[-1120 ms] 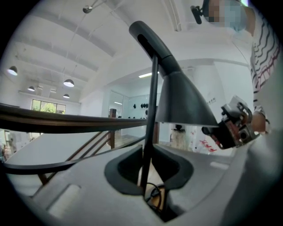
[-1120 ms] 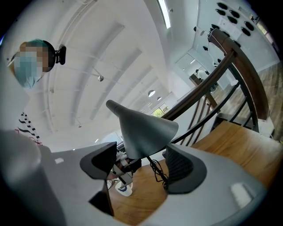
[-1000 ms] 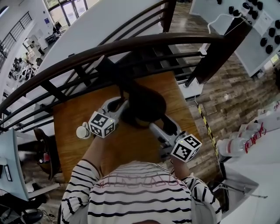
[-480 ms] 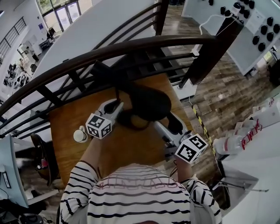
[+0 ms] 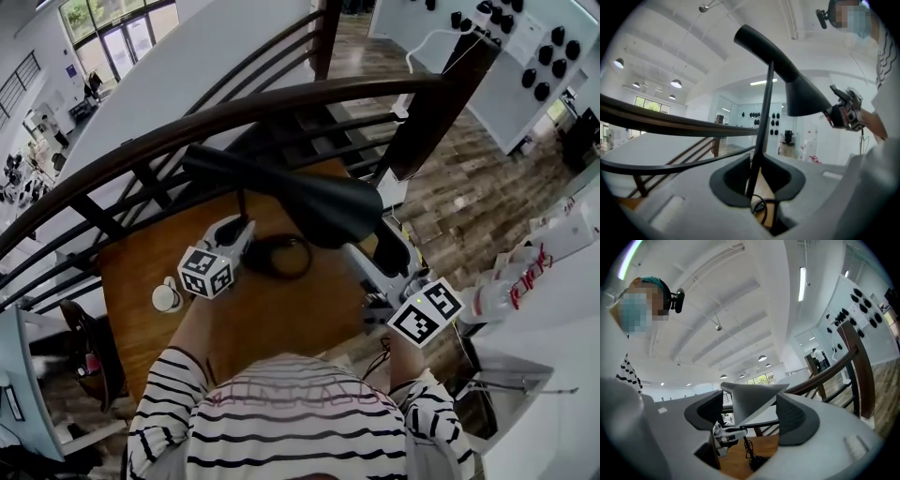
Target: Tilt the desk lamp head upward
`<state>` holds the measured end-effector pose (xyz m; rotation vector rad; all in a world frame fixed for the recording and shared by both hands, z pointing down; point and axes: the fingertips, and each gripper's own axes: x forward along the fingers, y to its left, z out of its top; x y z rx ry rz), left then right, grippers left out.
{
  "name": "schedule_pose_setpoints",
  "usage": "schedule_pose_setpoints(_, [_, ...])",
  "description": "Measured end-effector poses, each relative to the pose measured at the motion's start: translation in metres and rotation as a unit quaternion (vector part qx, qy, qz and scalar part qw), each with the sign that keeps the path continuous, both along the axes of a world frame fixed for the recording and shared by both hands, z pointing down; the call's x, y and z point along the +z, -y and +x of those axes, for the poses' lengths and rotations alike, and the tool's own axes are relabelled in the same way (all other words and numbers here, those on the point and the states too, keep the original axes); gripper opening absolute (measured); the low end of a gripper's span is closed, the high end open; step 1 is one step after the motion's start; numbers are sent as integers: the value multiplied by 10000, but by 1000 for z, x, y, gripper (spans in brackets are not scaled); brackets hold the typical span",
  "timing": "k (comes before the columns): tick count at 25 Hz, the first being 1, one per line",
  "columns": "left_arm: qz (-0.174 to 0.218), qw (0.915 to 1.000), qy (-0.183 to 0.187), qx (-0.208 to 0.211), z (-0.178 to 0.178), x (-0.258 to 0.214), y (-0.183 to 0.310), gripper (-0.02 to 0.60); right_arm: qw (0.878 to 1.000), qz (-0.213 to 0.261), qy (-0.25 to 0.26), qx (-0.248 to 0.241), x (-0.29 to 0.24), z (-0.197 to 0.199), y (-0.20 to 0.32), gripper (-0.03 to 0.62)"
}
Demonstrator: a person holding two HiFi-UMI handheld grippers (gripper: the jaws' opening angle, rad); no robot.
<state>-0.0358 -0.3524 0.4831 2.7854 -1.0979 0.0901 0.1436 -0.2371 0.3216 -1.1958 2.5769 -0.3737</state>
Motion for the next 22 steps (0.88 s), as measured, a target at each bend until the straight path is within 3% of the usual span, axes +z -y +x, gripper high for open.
schedule_pose_setpoints(22, [-52,10000,21,-47,-7,1,-5,67,9924,1009,-696,22,-99,-16,-5,344])
